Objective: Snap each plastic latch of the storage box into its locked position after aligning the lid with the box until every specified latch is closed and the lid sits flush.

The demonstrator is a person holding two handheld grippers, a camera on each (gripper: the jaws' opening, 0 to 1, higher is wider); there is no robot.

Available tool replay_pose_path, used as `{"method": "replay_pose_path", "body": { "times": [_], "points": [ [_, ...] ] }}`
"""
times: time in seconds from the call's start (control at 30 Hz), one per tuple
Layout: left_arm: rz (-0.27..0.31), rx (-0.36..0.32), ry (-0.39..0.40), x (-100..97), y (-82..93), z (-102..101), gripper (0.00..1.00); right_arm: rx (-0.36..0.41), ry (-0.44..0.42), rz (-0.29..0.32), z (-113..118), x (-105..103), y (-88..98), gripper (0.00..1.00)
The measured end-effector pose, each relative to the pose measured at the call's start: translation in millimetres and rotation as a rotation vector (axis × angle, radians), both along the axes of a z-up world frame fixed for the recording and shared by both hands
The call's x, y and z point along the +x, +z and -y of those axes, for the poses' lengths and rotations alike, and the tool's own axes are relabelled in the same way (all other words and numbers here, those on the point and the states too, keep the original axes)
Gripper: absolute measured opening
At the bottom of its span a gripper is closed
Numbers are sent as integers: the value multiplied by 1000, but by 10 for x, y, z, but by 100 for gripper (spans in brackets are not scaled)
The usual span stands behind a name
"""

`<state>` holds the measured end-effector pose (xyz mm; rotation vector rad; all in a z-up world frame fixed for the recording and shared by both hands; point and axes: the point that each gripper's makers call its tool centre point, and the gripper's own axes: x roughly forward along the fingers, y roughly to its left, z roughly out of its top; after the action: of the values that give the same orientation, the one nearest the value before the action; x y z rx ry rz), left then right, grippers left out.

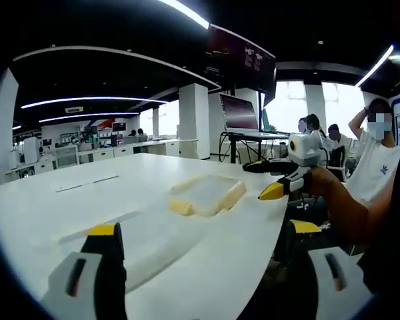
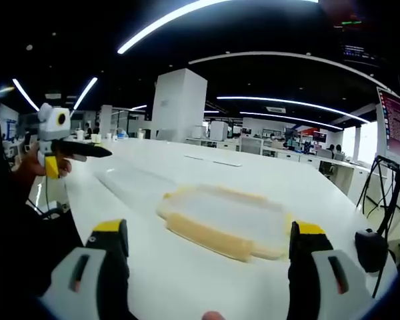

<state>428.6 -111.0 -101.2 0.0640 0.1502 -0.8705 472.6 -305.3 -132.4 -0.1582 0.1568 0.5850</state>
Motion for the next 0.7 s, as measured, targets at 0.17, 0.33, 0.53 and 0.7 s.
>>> {"method": "replay_pose_path", "body": {
  "times": [0.17,0.33,0.53,0.7],
  "points": [
    [-7,7,-15,12,-19,41,100,-1,-4,-2,23,10,-9,100],
    [-21,28,-35,3,-105,115,100,-6,-5,-4,47,22,-22,100],
    [-9,42,-42,-4,-85,151,100,-8,-6,-2,55,39,-21,100],
    [0,41,-49,4,-42,177,100,-9,-6,-1,52,62,-26,100]
  ]
}}
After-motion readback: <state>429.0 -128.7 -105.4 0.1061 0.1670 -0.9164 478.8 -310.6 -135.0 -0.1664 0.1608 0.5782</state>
